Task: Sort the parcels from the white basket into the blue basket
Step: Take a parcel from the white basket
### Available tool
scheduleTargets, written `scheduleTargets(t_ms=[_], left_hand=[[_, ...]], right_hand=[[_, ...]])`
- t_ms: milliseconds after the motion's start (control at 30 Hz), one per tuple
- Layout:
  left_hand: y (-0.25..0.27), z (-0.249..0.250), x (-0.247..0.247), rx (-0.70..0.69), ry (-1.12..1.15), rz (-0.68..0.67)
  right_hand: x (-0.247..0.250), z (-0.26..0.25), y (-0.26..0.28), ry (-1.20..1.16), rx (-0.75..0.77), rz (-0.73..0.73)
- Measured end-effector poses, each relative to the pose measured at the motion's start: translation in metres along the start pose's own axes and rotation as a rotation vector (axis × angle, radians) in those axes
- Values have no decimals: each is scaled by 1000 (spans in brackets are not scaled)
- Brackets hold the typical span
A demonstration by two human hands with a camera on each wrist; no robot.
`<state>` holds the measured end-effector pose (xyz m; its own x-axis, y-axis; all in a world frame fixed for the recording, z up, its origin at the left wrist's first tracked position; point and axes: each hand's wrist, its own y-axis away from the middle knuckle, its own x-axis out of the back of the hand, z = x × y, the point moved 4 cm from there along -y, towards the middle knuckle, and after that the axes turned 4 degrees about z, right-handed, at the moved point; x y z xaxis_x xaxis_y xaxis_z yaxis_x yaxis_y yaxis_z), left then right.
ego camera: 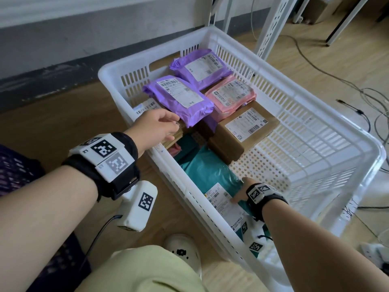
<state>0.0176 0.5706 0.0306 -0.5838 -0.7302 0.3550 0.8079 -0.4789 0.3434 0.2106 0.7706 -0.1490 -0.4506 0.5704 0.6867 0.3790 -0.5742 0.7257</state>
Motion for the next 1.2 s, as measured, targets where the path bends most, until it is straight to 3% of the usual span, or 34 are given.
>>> scheduleTargets(t_ms=[200, 300, 433, 600, 667, 767, 867, 967, 1067, 1200], left_hand=[[14, 12, 10, -26, -94, 10], [28, 24, 23, -54, -191, 41], [54, 43, 47, -108, -282, 103], [97, 66, 85, -179, -454, 211], [116, 71, 102, -190, -551, 246], [147, 71, 131, -182, -659, 295], [183, 62, 168, -157, -723, 346], [220, 47, 214, -115, -753, 411], [258, 22, 263, -54, -733, 492], [298, -20, 319, 47, -704, 564]], right_hand=[[53, -19, 21, 4, 54, 76], [88, -31, 45, -162, 121, 123], [141, -57, 113, -285, 246, 262], [174, -121, 214, -42, 464, 422], [183, -146, 245, -137, 541, 455], [175, -190, 301, 13, 721, 555], [162, -228, 340, -66, 772, 565], [139, -269, 383, 180, 905, 601], [110, -309, 428, 334, 1003, 604], [72, -354, 469, 358, 1102, 576]])
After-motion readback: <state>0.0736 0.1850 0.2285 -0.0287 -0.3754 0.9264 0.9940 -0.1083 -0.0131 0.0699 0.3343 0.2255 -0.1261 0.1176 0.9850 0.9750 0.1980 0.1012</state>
